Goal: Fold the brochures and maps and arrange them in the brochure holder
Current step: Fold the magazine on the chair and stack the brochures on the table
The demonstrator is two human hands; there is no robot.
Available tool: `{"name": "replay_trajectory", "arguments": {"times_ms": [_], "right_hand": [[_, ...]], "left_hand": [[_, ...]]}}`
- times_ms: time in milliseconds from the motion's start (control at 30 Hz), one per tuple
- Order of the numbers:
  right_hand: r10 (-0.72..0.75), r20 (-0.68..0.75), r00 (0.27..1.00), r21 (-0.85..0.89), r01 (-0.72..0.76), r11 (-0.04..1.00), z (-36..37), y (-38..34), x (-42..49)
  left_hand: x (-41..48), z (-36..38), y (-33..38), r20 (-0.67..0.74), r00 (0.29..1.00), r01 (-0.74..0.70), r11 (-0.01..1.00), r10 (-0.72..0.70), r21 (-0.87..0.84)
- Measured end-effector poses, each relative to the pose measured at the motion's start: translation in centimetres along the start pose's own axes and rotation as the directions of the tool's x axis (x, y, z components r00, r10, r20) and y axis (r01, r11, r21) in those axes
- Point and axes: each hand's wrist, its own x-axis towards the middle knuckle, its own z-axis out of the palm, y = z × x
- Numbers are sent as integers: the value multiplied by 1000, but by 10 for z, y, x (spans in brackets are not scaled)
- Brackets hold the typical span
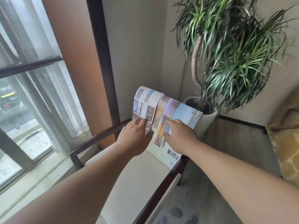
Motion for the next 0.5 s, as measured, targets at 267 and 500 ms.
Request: {"name": "replay_trajectory", "arguments": {"times_ms": [267,500], "right_hand": [[88,-37,995,-68,-90,994,-9,43,44],[152,5,988,-104,-151,983,-4,102,95]], "left_hand": [[65,13,15,44,993,-111,994,112,-18],[125,58,39,94,988,-117,992,121,-49]]}}
